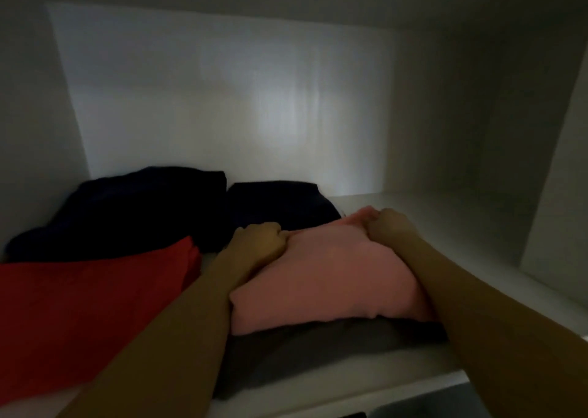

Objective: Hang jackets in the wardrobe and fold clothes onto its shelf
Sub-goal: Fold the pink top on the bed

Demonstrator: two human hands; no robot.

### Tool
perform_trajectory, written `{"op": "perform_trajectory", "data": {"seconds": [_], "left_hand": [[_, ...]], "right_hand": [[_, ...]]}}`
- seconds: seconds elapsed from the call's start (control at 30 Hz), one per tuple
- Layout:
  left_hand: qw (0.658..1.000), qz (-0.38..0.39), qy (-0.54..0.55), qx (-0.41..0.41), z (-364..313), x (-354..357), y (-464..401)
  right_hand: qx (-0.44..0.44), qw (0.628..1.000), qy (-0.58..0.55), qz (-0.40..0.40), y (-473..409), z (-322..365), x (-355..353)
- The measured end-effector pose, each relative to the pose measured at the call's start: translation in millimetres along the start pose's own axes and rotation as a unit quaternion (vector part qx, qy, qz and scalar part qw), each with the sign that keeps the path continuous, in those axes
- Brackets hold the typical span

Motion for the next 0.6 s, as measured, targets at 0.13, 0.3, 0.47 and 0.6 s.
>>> {"op": "perform_trajectory", "data": {"seconds": [0.13,0.3,0.47,0.6], "left_hand": [[0.999,0.0,-0.043,0.001,-4.5,2.3,-1.8],[1.0,0.0,-0.026,-0.004,-4.9,0.6,0.2],[1.0,-0.005,-0.017,-0.011,-5.2,-2.7,3.5],[1.0,0.018,-0.015,-0.013,-9.8,-8.4,11.5]], "right_hand": [[-0.016,0.999,0.034,0.02,-0.5,4.7,2.3],[0.002,0.999,0.04,0.006,3.6,6.9,-1.4],[0.006,0.999,0.004,0.039,4.5,7.0,0.7],[-0.054,0.993,-0.02,0.105,23.7,20.6,-13.0]]}}
Point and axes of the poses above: each hand's wrist, its own y-axis away from the middle knuckle, its own x-axis out of the palm, z = x × y, the point moved 6 cm from there along -y, towards the middle knuckle, and after that the axes turned 7 degrees about -x, right-handed, at the moved point
